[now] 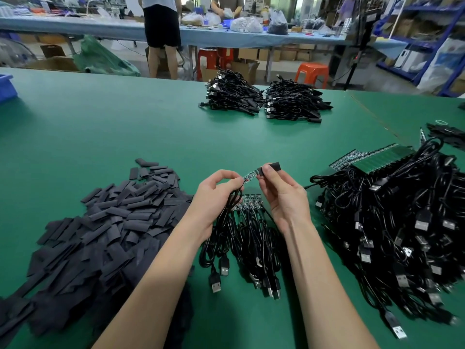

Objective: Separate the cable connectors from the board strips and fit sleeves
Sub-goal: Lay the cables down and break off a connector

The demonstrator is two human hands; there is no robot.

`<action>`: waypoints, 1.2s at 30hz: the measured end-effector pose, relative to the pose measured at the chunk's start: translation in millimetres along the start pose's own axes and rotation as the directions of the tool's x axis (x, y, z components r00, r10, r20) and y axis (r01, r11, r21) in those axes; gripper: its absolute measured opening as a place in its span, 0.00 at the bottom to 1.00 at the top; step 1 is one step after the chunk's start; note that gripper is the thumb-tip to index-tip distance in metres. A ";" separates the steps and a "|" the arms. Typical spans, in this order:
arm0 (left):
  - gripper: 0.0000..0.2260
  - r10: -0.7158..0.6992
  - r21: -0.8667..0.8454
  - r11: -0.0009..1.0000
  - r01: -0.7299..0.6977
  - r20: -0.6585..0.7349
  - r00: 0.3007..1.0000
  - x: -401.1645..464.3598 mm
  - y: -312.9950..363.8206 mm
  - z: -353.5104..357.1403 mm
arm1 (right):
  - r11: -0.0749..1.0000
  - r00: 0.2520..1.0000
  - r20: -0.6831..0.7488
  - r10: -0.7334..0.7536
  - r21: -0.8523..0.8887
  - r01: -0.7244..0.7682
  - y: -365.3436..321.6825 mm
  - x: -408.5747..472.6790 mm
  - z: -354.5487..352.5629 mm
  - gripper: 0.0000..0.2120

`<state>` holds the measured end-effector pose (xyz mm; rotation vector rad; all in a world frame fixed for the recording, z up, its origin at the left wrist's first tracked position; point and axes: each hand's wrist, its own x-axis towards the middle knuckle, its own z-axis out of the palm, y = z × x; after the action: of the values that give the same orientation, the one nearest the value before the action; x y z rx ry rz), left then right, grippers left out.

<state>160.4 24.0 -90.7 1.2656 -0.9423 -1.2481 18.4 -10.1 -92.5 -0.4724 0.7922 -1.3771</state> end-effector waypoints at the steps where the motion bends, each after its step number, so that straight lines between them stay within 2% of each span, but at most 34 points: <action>1: 0.07 -0.001 0.000 1.000 0.001 0.001 1.000 -0.1 0.0 -0.1 | 1.000 1.000 -0.007 -0.006 -0.008 0.006 -0.1 0.0 -0.1 0.09; 3: 0.07 -0.002 -0.004 1.000 0.002 0.003 1.000 -0.3 -0.1 -0.2 | 1.000 1.000 -0.006 -0.016 -0.025 0.016 -0.4 -0.5 0.0 0.14; 6: 0.07 -0.003 -0.012 1.000 0.003 0.003 1.000 -0.6 0.5 -0.1 | 1.000 1.000 -0.001 -0.023 -0.005 0.023 0.4 -1.7 1.4 0.16; 10: 0.06 -0.009 -0.018 1.000 0.009 -0.006 1.000 -0.8 0.7 0.2 | 0.999 0.999 0.000 -0.033 -0.001 0.033 1.8 -3.0 3.2 0.06; 19: 0.04 -0.027 -0.054 0.998 0.027 -0.001 1.000 -0.7 2.3 0.7 | 0.987 0.987 0.048 -0.155 -0.036 0.156 8.4 -2.9 6.4 0.06; 25: 0.04 -0.029 -0.075 0.997 0.031 0.025 0.999 -0.3 6.3 -7.6 | 0.999 0.986 0.162 0.024 -0.045 -0.017 -0.1 -1.4 -0.4 0.06; 30: 0.04 0.027 0.004 1.000 -0.027 0.028 0.999 1.9 7.1 -11.9 | 0.953 0.966 0.257 -0.017 -0.290 0.094 -11.8 -1.0 -8.9 0.07; 34: 0.07 -0.024 -0.046 0.999 0.028 0.093 0.995 2.6 8.3 -13.5 | 0.954 0.943 0.331 -0.022 -0.274 0.119 -13.2 -4.6 -9.1 0.09; 36: 0.04 -0.055 -0.087 0.994 0.066 0.124 0.991 2.7 8.2 -13.9 | 0.958 0.934 0.357 -0.015 -0.263 0.116 -13.7 -5.0 -8.5 0.08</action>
<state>175.6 22.5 -84.6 1.1652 -0.9285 -1.4132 2.9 -6.2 -87.2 -0.9492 0.6803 -1.1979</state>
